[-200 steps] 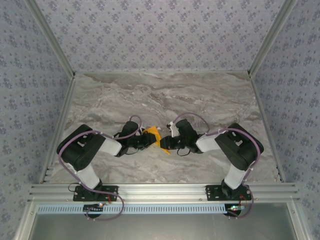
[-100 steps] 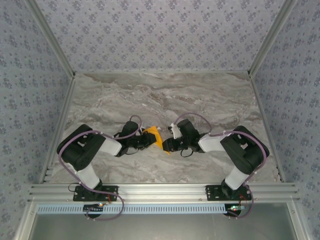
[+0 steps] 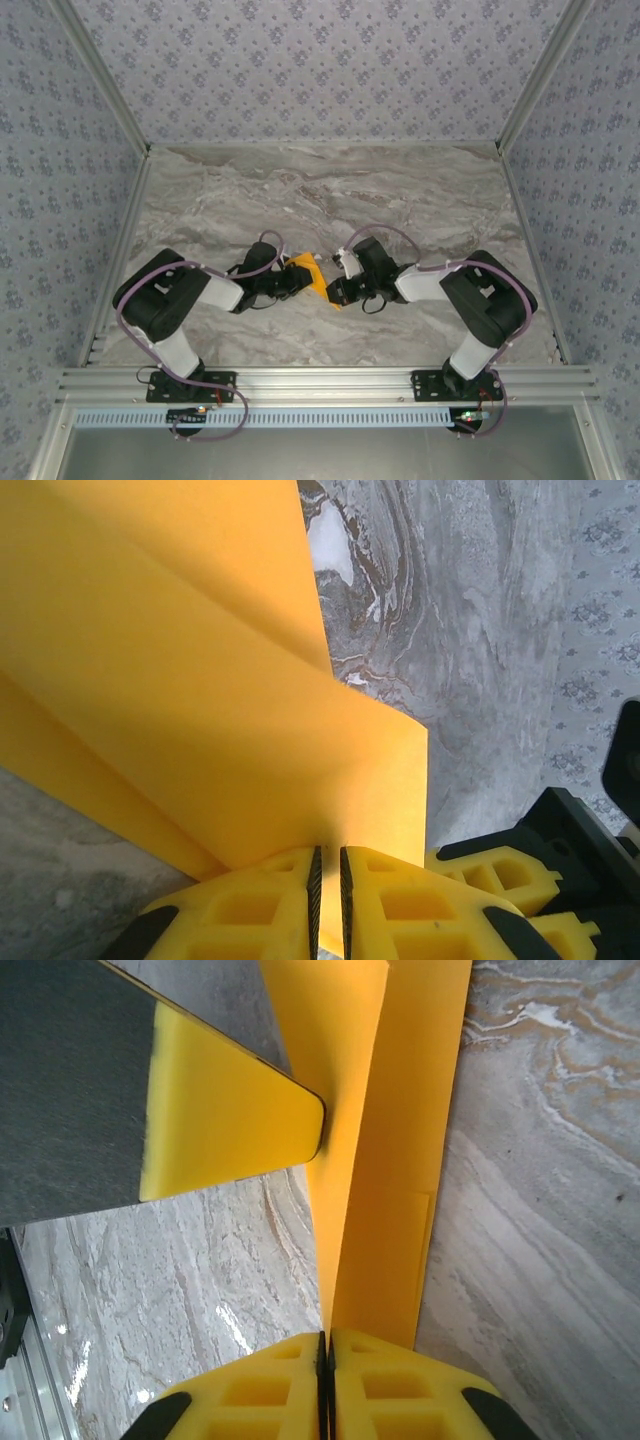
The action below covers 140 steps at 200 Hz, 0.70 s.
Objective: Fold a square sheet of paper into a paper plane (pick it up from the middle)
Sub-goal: Fold the wing for the fifth time at the center of the table.
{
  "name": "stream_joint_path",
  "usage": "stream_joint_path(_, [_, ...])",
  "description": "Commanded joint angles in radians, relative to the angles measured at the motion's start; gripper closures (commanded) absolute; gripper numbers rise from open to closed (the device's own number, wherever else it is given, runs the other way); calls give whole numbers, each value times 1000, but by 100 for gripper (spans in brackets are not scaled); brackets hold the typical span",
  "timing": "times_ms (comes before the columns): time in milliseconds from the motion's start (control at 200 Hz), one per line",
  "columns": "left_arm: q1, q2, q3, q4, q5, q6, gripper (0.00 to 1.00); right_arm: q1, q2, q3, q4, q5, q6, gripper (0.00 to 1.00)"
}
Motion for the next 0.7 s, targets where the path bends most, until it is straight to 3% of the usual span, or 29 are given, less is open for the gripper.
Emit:
stream_joint_path(0, [-4, -58, 24, -28, -12, 34, 84, -8, 21, 1, 10, -25, 2, 90])
stream_joint_path(295, [-25, -133, -31, -28, -1, 48, 82, -35, 56, -4, 77, -108, 66, 96])
stream_joint_path(695, [-63, -64, -2, 1, -21, 56, 82, -77, 108, -9, 183, -197, 193, 97])
